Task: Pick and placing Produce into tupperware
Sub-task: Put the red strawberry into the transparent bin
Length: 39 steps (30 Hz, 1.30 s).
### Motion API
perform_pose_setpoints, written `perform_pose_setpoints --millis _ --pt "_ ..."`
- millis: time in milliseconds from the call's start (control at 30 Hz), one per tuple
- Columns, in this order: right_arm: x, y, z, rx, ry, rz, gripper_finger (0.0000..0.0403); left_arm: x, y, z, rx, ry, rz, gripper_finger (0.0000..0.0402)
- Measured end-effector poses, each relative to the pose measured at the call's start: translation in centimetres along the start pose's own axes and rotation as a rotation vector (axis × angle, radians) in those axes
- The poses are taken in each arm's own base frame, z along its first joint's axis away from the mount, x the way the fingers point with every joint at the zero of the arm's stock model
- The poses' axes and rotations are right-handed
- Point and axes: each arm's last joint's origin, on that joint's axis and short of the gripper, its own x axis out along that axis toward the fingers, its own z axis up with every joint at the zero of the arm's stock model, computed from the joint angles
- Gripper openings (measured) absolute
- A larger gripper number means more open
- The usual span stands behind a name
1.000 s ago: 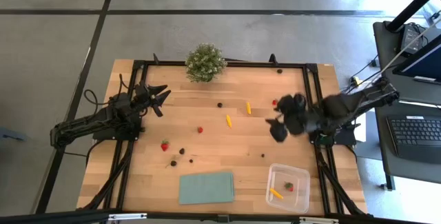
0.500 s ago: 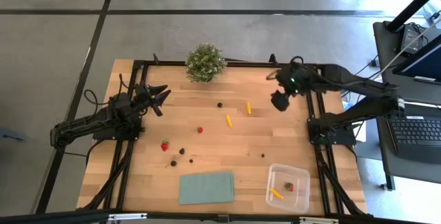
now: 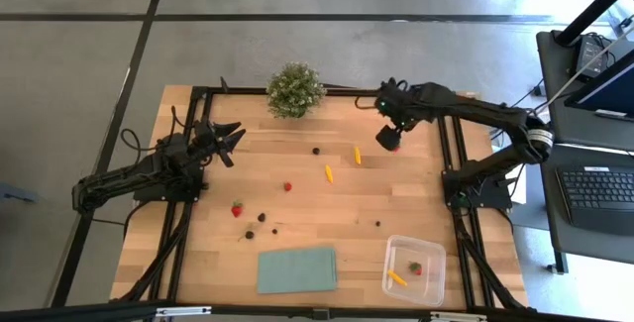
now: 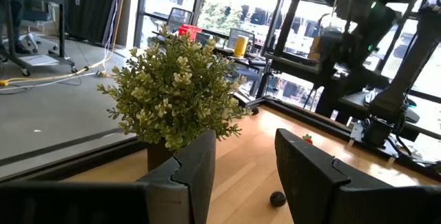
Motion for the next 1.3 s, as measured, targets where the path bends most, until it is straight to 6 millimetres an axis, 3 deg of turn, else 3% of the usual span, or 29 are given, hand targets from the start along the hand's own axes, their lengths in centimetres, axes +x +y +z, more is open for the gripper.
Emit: perform_pose_setpoints --millis 133,233,533,933,1300 --pt "2.4 0.0 -0.6 -0.104 0.054 0.022 0.0287 0.0 0.0 0.0 0.000 0.000 0.000 0.0143" --pt "4.1 -0.4 -1.0 -0.065 0.094 0.107 0.0287 0.0 0.0 0.0 0.000 0.000 0.000 0.0143" --pt "8.3 -1.6 -2.0 0.005 0.060 0.101 0.0287 0.0 0.0 0.0 0.003 0.000 0.000 0.0143" --pt "11.2 -1.8 -4.3 -0.084 0.073 0.101 0.0287 0.0 0.0 0.0 0.003 0.000 0.000 0.0143" --pt "12.3 -1.6 -4.8 -0.115 0.056 0.105 0.0287 0.0 0.0 0.0 0.004 0.000 0.000 0.0143"
